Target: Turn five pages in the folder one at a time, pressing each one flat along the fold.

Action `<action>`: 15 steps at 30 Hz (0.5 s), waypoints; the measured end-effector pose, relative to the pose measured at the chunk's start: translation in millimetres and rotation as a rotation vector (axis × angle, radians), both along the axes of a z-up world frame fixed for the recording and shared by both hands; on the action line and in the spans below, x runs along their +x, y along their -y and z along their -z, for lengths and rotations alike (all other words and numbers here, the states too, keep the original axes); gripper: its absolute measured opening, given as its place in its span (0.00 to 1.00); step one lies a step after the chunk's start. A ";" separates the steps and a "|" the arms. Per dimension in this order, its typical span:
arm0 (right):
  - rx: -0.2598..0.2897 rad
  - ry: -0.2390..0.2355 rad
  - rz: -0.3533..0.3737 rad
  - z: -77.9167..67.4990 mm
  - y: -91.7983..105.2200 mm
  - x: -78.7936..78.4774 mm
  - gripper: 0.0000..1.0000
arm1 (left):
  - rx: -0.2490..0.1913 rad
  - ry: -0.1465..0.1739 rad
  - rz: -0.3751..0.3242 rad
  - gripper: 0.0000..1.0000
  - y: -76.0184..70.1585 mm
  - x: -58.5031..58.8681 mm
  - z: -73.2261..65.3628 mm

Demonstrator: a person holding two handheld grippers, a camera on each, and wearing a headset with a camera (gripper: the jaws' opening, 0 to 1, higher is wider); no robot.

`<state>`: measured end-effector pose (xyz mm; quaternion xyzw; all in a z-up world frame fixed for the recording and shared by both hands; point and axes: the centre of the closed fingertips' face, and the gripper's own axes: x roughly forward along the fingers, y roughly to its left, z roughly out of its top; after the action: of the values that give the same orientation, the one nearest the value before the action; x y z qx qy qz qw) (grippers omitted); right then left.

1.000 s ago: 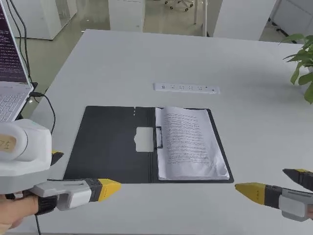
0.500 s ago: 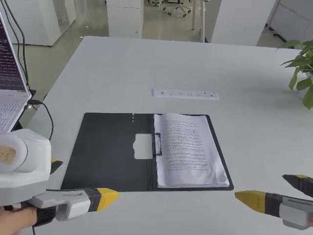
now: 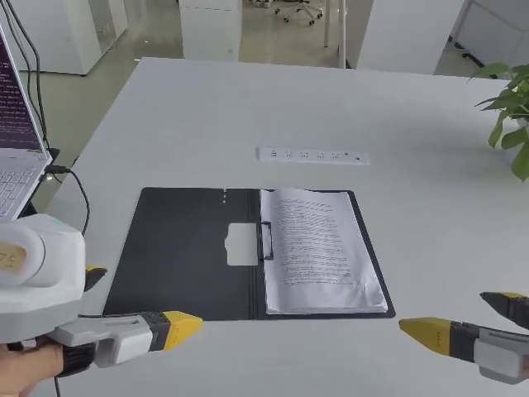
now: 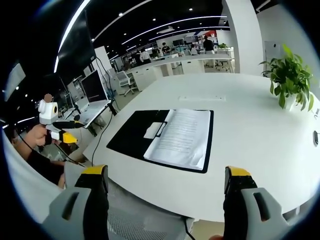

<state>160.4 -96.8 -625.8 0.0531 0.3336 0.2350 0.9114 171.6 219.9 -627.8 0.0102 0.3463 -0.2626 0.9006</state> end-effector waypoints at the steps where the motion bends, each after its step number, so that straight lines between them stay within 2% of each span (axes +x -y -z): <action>1: 0.000 0.000 0.000 0.2 0.1 -0.2 0.96 | 0.002 0.000 -0.001 0.86 -0.4 0.0 0.3; 15: 0.001 -0.003 0.001 2.6 -1.2 -3.1 0.96 | -0.004 -0.003 -0.011 0.84 -2.0 -3.9 3.8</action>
<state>157.3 -95.6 -628.4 0.0539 0.3347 0.2348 0.9110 167.7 221.9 -631.6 0.0060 0.3472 -0.2582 0.9015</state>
